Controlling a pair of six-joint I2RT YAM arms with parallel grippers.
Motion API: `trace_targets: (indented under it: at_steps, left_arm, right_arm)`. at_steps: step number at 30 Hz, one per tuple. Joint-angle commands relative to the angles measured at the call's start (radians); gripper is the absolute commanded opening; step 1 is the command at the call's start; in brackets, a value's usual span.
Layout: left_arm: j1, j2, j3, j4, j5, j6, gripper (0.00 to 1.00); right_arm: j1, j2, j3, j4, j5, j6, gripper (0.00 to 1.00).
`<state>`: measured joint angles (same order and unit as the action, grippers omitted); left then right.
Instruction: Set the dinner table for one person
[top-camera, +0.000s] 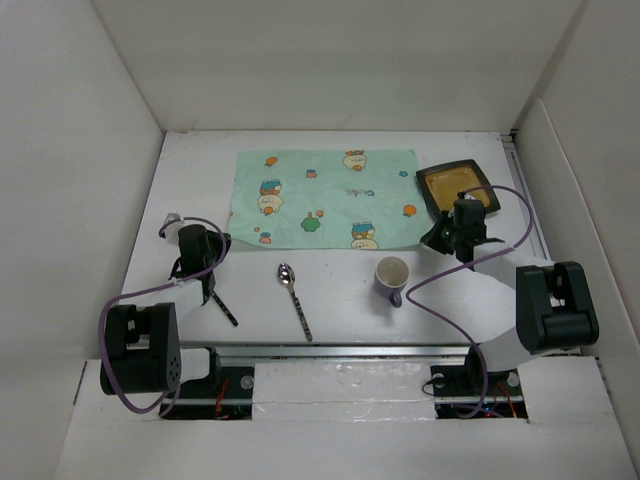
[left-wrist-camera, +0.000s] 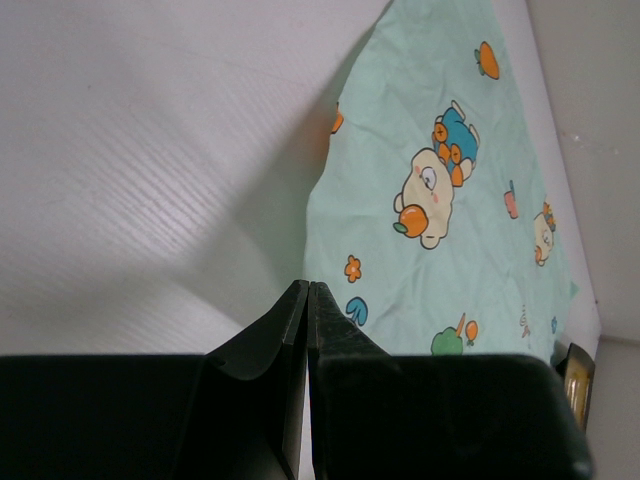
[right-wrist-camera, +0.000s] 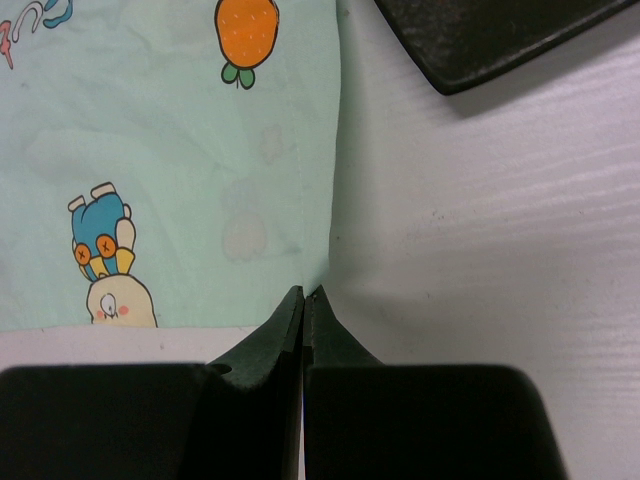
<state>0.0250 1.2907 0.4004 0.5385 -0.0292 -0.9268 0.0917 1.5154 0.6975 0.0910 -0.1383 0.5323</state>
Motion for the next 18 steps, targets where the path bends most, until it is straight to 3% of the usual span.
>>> trace_targets:
  at_steps: [1, 18]
  left_arm:
    - [0.001, -0.060, -0.038, -0.020, -0.015, 0.038, 0.00]
    - [-0.039, -0.203, -0.132, -0.106, -0.070, 0.091, 0.00]
  right_arm:
    - [0.000, -0.082, -0.041, 0.061, 0.063, 0.024, 0.00]
    - [-0.052, -0.129, -0.073, -0.019, 0.106, -0.011, 0.00]
